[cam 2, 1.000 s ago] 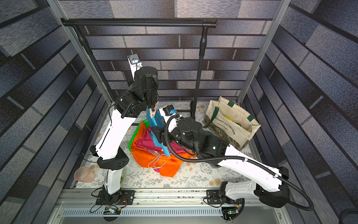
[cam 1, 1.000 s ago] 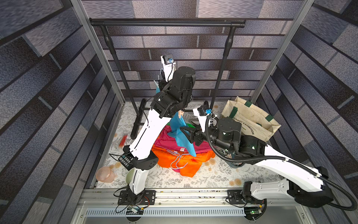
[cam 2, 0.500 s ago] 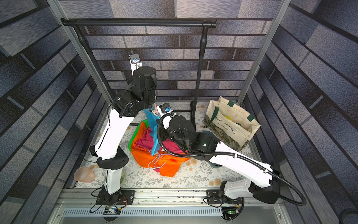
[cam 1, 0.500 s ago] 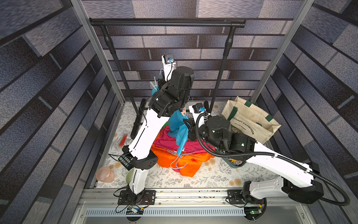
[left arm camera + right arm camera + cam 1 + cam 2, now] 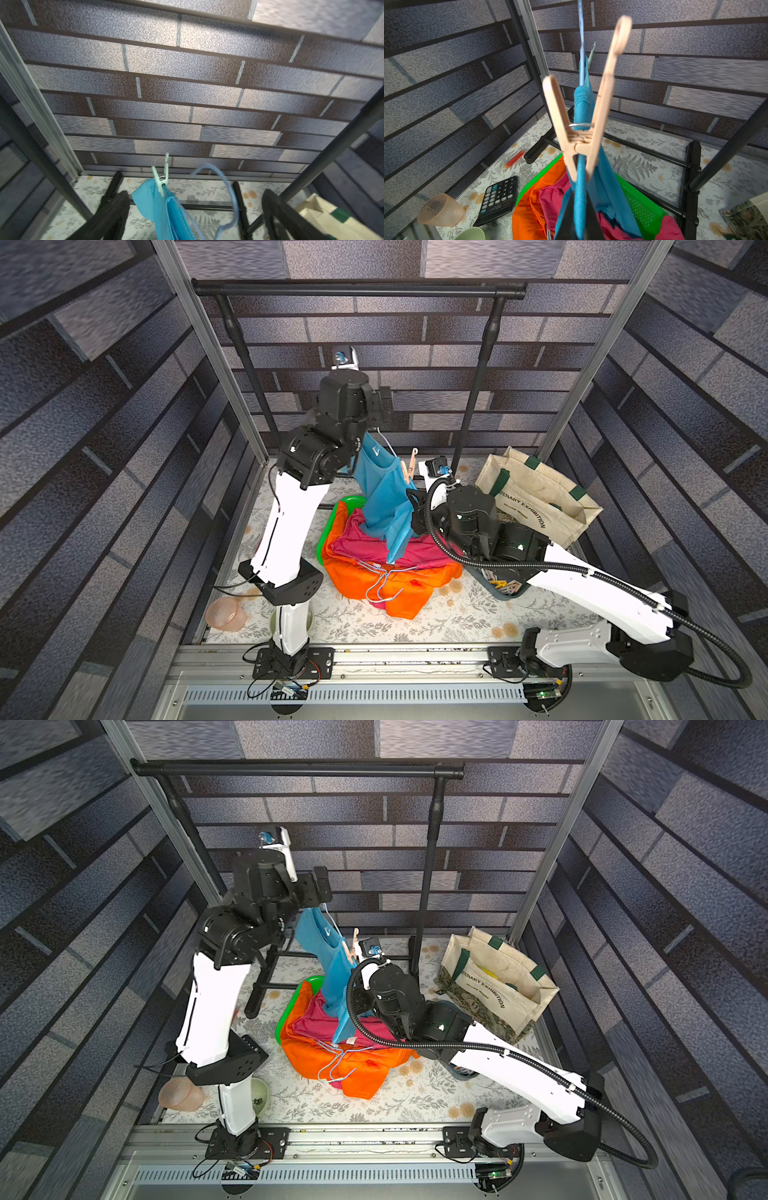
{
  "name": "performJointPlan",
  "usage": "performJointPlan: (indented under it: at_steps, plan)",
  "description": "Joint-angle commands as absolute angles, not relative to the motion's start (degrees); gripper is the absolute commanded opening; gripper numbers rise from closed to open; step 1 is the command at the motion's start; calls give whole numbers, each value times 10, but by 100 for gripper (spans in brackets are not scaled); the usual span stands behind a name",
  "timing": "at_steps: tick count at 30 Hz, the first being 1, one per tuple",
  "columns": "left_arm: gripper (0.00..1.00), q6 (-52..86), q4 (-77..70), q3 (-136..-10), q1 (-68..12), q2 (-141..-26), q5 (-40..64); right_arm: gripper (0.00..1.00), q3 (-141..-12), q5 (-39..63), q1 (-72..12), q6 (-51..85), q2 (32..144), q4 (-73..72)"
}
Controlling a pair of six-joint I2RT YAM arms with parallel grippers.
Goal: Use clothespins to secure the t-shirt on both sides of the hanger
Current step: Hang the hanger on the clothesline.
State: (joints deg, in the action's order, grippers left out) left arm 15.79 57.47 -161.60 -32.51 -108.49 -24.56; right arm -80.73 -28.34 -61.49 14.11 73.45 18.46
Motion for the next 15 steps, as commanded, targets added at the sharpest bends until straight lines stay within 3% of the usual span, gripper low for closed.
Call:
performJointPlan:
  at_steps: [1,6,12,15]
  plan:
    - [100,226,574,-1595,-279,-1029,-48,0,-795,-300,-599,153,719,178]
    - [100,190,485,-1423,-273,-918,-30,0,-816,-325,-564,101,705,189]
    - [100,161,96,-928,-246,-640,-3,0,-909,-345,-540,4,677,193]
    - [100,158,-1,-807,-233,-559,-23,0,-960,-339,-540,-39,675,183]
